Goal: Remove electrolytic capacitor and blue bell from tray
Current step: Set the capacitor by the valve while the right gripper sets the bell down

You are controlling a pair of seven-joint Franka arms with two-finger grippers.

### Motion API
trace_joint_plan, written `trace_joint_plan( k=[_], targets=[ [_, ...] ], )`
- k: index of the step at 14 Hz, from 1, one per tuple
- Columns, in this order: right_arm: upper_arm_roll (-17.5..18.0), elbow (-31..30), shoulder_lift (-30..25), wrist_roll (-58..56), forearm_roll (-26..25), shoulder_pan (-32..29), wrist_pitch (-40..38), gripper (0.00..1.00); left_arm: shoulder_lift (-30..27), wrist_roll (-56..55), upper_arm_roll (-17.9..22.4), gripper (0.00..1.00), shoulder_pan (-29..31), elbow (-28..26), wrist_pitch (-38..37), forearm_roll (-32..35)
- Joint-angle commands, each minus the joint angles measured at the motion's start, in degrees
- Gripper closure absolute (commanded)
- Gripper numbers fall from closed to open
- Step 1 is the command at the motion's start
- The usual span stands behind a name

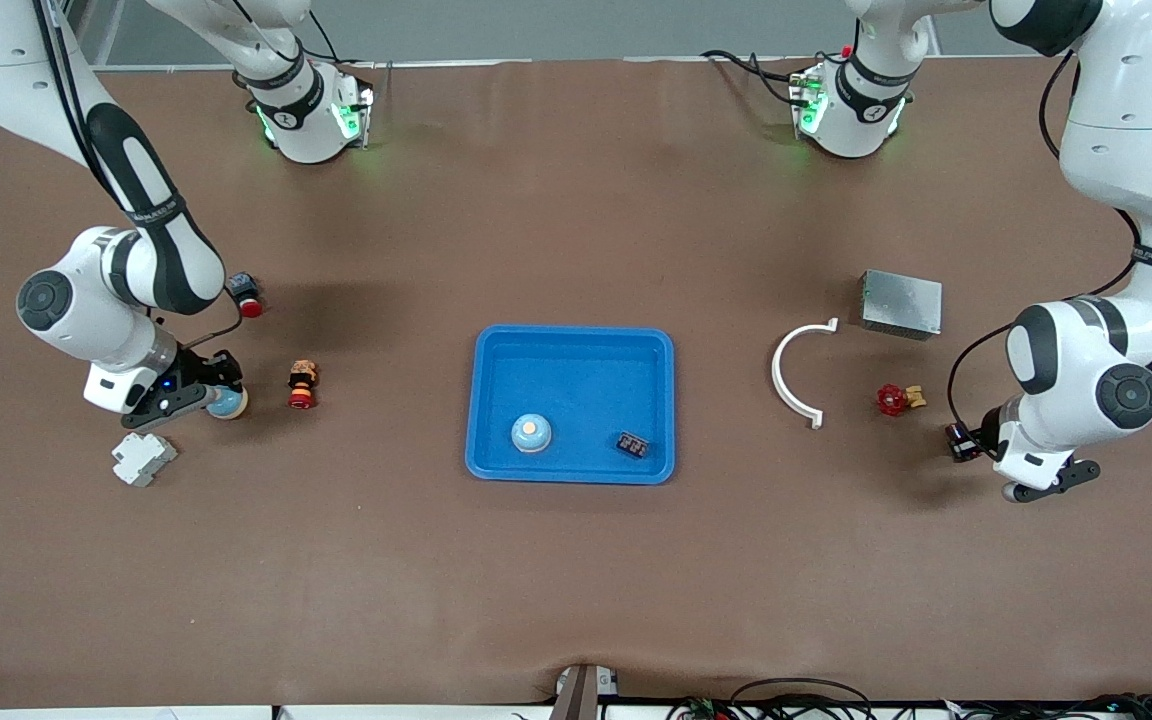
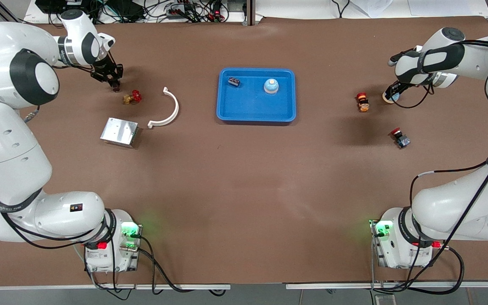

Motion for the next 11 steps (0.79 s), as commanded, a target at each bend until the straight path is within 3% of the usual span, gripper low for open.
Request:
trace_joint_plan(
  k=[1, 2, 3, 4, 6, 7, 8, 11],
  targets=[
    [0.6, -0.8, 0.2, -1.5, 1.0, -0.6, 1.9, 1.0, -0.6, -0.8, -0.3, 0.52, 0.5, -0.7, 0.4, 1.5],
    [0.6, -0.8, 0.4, -2.0, 1.0, -0.7, 2.1, 1.0, -0.6, -0.7, -0.3, 0.21, 0.5, -0.6, 0.3, 1.5],
    [0.6, -0.8, 0.6, -2.1, 1.0, -0.7, 2.3, 1.0, -0.6, -0.7, -0.3, 0.06, 0.5, -0.5, 0.3, 1.5],
    [0.6, -0.8, 0.7, -2.1, 1.0, -0.8, 2.4, 1.0, -0.8, -0.6, -0.3, 0.0, 0.4, -0.5, 0.3, 1.5],
    [0.6, -0.8, 0.8, -2.0, 1.0, -0.8, 2.3, 1.0, -3.1, -0.7, -0.3, 0.0, 0.4, -0.4, -2.3, 1.5],
    [0.6, -0.7, 1.3, -1.9, 1.0, -0.9, 2.3, 0.88, -4.8, -1.1, -0.3, 0.0, 0.3, 0.3, -6.1, 1.5],
    [0.7, -0.7, 1.5, -1.9, 1.1, -1.0, 2.8, 0.04, -6.5, -1.2, -0.6, 0.0, 0.2, 2.2, -10.9, 1.2],
    [0.7, -0.7, 1.8, -1.9, 1.0, -1.4, 3.4, 0.0, -8.1, -3.4, -2.7, 0.0, -0.4, 10.3, -23.7, -0.8]
  ],
)
